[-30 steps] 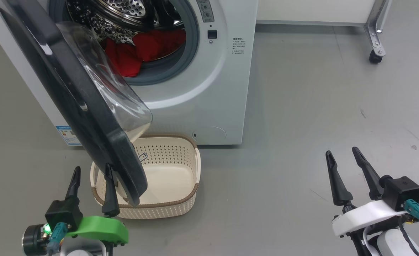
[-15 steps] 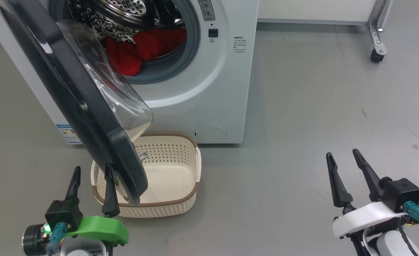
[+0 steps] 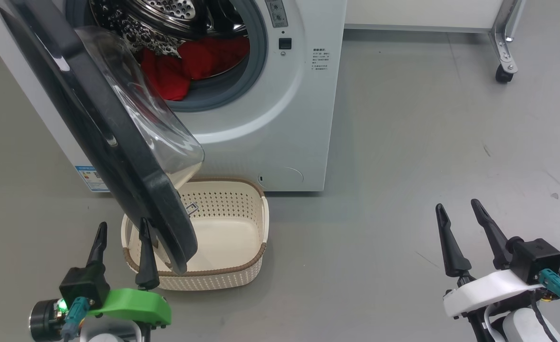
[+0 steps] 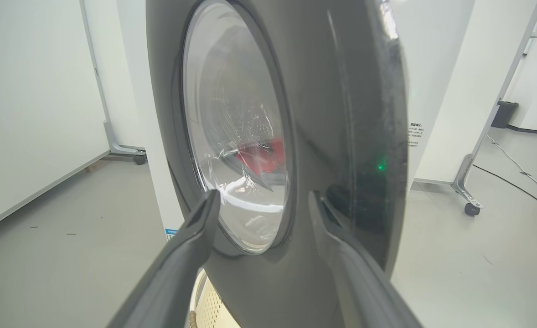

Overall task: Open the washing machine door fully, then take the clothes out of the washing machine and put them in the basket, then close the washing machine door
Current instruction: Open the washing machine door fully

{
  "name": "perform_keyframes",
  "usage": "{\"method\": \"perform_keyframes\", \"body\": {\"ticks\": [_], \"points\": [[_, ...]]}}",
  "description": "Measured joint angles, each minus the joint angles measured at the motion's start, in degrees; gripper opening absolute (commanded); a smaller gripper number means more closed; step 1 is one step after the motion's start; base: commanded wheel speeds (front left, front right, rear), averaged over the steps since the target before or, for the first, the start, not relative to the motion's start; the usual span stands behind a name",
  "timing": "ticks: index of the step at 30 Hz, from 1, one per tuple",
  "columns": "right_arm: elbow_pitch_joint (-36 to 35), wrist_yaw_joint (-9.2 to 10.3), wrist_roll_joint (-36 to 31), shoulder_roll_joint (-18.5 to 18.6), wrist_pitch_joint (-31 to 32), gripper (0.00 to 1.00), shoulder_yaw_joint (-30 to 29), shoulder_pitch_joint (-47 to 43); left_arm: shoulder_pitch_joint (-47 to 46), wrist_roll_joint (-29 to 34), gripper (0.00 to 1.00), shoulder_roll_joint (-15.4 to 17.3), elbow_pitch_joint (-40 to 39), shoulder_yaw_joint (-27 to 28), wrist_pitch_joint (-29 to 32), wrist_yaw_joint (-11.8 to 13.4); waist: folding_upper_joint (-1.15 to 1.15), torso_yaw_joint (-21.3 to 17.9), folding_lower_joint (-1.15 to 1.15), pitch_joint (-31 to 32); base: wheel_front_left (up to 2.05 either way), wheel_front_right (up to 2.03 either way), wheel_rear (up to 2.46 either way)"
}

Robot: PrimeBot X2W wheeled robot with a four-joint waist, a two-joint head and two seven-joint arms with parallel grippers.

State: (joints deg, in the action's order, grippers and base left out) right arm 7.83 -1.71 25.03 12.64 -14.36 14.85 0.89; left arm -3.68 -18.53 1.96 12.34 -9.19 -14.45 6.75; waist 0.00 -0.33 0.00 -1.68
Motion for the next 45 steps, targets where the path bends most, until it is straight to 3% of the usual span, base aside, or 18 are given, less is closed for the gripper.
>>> {"method": "perform_keyframes", "body": {"ticks": [12, 13, 14, 15, 29, 37, 45], "points": [[0.29, -0.68, -0.53, -0.59, -0.07, 1.00, -1.13, 0.00, 0.05, 0.00, 1.00, 0.00, 0.42, -0.01, 0.00, 0.00, 0.00, -0.15, 0.00, -0.04, 0.00, 0.00, 0.00], [0.33, -0.68, -0.56, -0.68, -0.07, 1.00, -1.20, 0.00, 0.15, -0.03, 0.87, -0.01, 0.79, -0.07, 0.00, 0.00, 0.00, -0.14, 0.00, -0.04, 0.00, 0.00, 0.00], [0.37, -0.70, -0.57, -0.80, -0.07, 1.00, -1.23, 0.00, 0.26, -0.24, 0.29, -0.01, 1.01, -0.05, 0.00, 0.00, 0.00, -0.14, 0.00, -0.02, 0.00, 0.00, 0.00], [0.45, -0.75, -0.58, -0.90, -0.07, 1.00, -1.24, 0.00, 0.35, -0.83, 0.00, -0.01, 1.10, -0.05, 0.00, 0.00, 0.00, -0.14, 0.00, 0.00, 0.00, 0.00, 0.00], [1.44, -1.76, -1.52, -1.87, -0.07, 1.00, -1.31, -0.02, -0.12, -0.85, 0.00, 0.01, -2.46, 3.97, 0.01, 0.00, 0.00, -0.33, 0.00, 0.60, 0.00, 0.00, 0.00], [1.79, -2.03, -2.37, -2.19, -0.07, 1.00, -1.37, -0.04, -6.61, -0.49, 0.00, 0.41, -10.32, 8.59, -0.25, 0.01, 0.00, -0.75, 0.00, 1.15, 0.00, 0.00, 0.00], [1.89, -2.42, -3.02, -2.76, -0.07, 1.00, -1.53, -0.05, -13.57, 1.23, 0.00, 1.90, -18.41, 9.00, -0.31, -0.09, 0.00, -1.45, 0.00, 1.70, 0.00, 0.00, 0.00]]}}
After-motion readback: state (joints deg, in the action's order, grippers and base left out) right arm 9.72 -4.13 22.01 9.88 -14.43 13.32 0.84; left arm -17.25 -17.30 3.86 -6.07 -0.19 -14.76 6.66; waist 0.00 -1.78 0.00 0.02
